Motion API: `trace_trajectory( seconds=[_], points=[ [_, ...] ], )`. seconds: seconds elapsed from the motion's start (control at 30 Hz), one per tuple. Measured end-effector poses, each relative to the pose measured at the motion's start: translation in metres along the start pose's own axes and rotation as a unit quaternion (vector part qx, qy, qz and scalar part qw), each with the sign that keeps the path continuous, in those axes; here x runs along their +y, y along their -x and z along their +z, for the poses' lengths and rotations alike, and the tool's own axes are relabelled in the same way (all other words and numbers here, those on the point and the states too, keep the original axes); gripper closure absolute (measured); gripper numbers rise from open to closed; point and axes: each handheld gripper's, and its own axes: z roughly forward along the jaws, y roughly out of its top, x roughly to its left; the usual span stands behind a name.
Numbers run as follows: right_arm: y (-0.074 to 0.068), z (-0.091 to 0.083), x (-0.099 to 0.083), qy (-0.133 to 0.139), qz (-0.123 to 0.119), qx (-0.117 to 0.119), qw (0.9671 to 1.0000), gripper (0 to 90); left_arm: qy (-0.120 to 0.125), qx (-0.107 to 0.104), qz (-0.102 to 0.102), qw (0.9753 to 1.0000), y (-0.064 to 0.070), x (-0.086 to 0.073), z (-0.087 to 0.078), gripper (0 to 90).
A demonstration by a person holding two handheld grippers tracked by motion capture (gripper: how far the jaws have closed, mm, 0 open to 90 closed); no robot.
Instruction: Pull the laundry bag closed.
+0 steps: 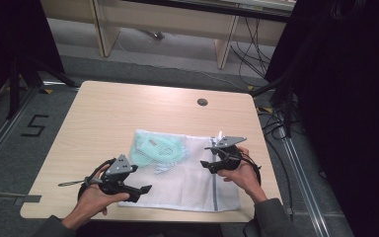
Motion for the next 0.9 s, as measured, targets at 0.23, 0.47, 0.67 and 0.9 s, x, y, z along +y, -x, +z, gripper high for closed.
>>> trace_trajectory(
  seconds=[0.23, 0.47, 0.67, 0.9],
  points=[
    [-0.009, -0.006, -0.006, -0.007, 0.003, 0.008, 0.9999, 32.8, -0.002, 0.007, -0.009, 0.9999, -0.006, -0.006, -0.009, 15.7],
    [-0.017, -0.008, -0.015, -0.009, -0.001, 0.009, 0.9999, 30.8, -0.014, 0.021, 0.000, 0.9997, -0.007, -0.011, -0.013, 15.8],
    [-0.021, -0.013, -0.022, -0.029, 0.001, 0.012, 0.9995, 28.9, -0.024, 0.028, 0.030, 0.9989, -0.008, -0.013, -0.018, 15.8],
    [-0.029, -0.017, -0.029, -0.031, 0.000, 0.009, 0.9995, 27.4, -0.036, 0.031, 0.027, 0.9985, -0.005, -0.017, -0.021, 15.8]
  ],
)
